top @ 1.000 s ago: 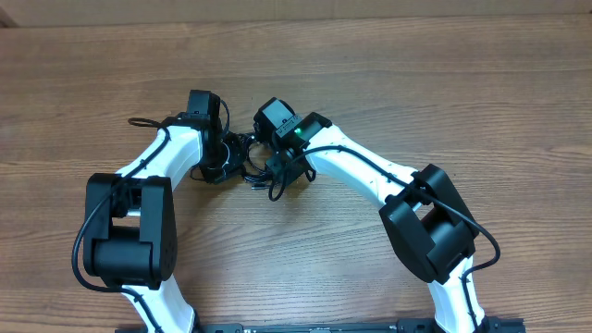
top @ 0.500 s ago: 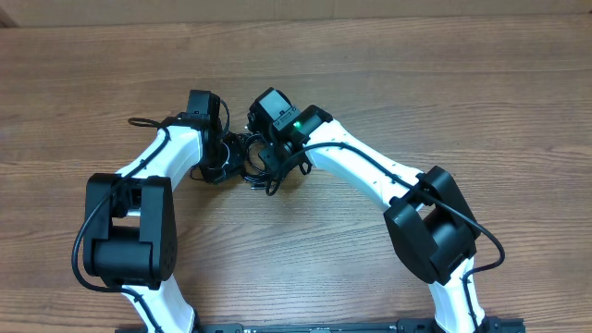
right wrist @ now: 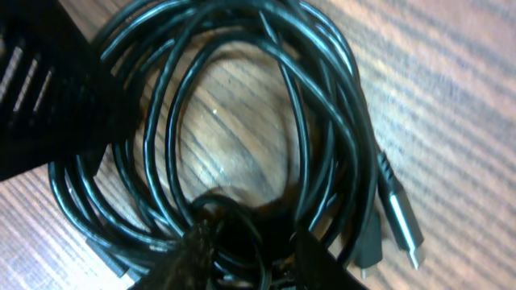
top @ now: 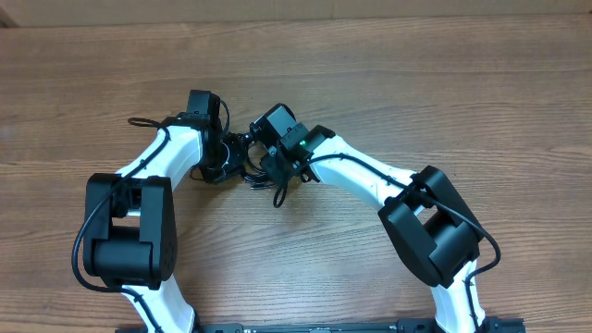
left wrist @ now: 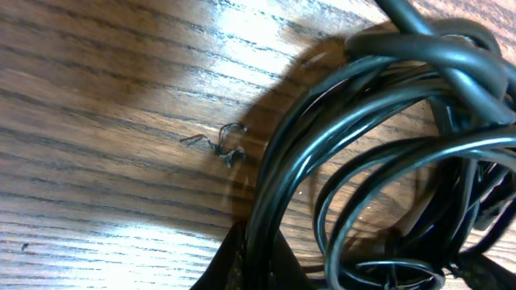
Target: Untangle cables
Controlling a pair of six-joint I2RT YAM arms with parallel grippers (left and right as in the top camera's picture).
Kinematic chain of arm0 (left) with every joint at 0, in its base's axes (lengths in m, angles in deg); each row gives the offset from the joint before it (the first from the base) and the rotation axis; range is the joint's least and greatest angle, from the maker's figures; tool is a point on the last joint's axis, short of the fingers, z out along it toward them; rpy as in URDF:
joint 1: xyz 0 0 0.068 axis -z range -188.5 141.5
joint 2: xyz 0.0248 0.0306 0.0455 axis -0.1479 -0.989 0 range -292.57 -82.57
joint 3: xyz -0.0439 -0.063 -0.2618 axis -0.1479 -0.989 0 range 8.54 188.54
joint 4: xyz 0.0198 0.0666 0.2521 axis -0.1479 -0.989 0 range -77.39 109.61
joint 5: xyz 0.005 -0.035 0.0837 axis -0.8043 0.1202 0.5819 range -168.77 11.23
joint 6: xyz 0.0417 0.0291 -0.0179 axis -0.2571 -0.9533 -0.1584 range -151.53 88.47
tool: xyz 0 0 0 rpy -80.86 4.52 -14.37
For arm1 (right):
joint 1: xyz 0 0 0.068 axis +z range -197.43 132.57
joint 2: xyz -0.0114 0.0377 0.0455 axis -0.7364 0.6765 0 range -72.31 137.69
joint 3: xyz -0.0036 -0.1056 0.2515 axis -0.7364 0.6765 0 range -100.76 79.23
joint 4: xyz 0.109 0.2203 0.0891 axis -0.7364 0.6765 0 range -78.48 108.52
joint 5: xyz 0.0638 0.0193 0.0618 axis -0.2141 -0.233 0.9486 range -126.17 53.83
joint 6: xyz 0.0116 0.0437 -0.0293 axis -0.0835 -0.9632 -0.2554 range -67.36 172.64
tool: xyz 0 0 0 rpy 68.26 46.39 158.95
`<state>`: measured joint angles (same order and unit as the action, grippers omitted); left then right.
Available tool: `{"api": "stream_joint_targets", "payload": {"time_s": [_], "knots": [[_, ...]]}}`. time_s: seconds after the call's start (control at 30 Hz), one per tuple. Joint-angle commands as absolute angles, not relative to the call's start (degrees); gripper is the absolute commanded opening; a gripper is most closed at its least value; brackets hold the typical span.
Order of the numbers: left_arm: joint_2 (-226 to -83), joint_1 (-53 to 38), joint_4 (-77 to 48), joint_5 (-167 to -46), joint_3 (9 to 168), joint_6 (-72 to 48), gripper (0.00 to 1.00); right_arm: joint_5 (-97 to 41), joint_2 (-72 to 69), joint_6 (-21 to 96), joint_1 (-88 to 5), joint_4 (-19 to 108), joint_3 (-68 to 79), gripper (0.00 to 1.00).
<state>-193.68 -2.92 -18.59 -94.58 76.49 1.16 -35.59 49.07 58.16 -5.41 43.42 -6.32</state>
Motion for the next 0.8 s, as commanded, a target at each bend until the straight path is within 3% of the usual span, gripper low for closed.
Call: {"api": "stream_joint_targets", "payload": {"time_s": [0.0,0.43,0.77], "knots": [[-195.8,-3.4,-20.4,-88.8,74.3,0.2,0.05,-40.4,49.3,59.1,-5.4,42.5,-3.4,0.25],[-195.8,-3.4,-21.6,-88.9,74.3,0.2,0.14,-45.2,49.3,64.9,-5.4,45.0,-4.8,0.28],[-195.8,-3.4,-22.2,-91.4,74.3,0.2,0.16,-44.9,49.2,64.7,-5.4,56.8,-14.6,0.35]]}}
